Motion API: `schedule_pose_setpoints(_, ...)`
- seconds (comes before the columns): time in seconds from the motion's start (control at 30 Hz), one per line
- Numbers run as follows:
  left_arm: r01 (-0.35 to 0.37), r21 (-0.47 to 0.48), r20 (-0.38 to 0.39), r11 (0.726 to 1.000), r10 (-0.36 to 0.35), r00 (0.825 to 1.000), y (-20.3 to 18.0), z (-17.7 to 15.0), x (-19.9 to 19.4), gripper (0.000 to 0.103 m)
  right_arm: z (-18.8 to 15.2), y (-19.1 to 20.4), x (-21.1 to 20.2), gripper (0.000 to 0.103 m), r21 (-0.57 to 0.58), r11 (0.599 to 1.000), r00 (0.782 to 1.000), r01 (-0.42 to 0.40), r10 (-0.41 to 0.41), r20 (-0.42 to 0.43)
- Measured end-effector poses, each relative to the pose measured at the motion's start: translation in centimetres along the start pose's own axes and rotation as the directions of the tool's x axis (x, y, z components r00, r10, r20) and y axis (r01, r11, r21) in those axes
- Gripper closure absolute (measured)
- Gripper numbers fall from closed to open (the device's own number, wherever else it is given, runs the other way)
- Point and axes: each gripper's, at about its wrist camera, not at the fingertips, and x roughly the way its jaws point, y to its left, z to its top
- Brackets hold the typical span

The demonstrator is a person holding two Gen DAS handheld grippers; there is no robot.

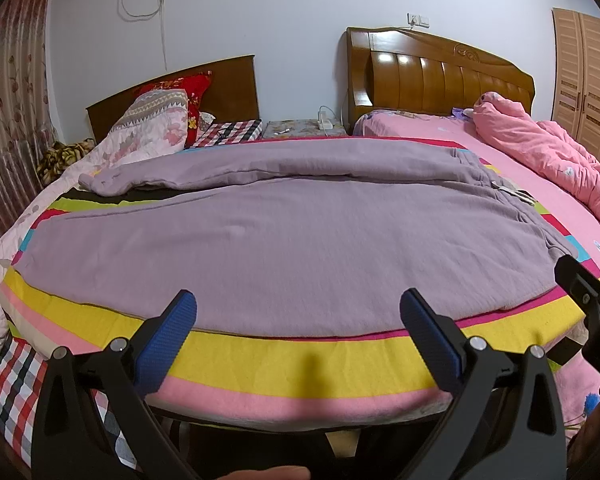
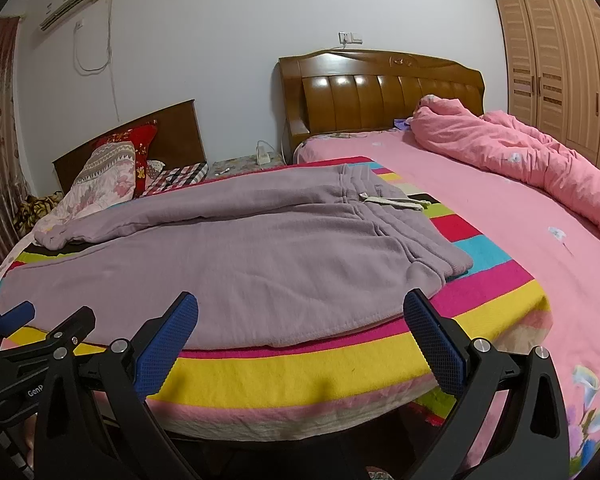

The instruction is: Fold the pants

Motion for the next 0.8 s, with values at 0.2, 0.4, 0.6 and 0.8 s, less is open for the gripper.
schedule_pose_setpoints(0.2,0.002,-0.007,-0.008,1.000,-0.002,1.000,0.18,0.01,0.02,0.001,0.03,-0.02,0.02,0.004,0.003,1.000,1.000,-0.001,0.001,-0.005)
schedule_pose_setpoints(0.4,0.002,-0.006,-0.011,1.000,-0.002,1.000,0.14,0.10,0.08,0.001,0.06,-0.06,0.09,0.004,0.009,1.000,1.000,-0.002,0.002,-0.014)
schedule_pose_setpoints(0.6,0.001,-0.005,-0.015,1.000,-0.001,1.000,0.14,0.02,0.08,0.001,-0.02,-0.12,0.15,0.004,0.016,1.000,1.000,-0.004,0.004,-0.022)
schedule_pose_setpoints(0.8,0.003,-0.007,-0.024,1.000,-0.003,1.000,0.15,-0.08,0.19,0.001,-0.21,-0.17,0.33,0.004,0.023,1.000,0.999,-0.006,0.007,-0.036)
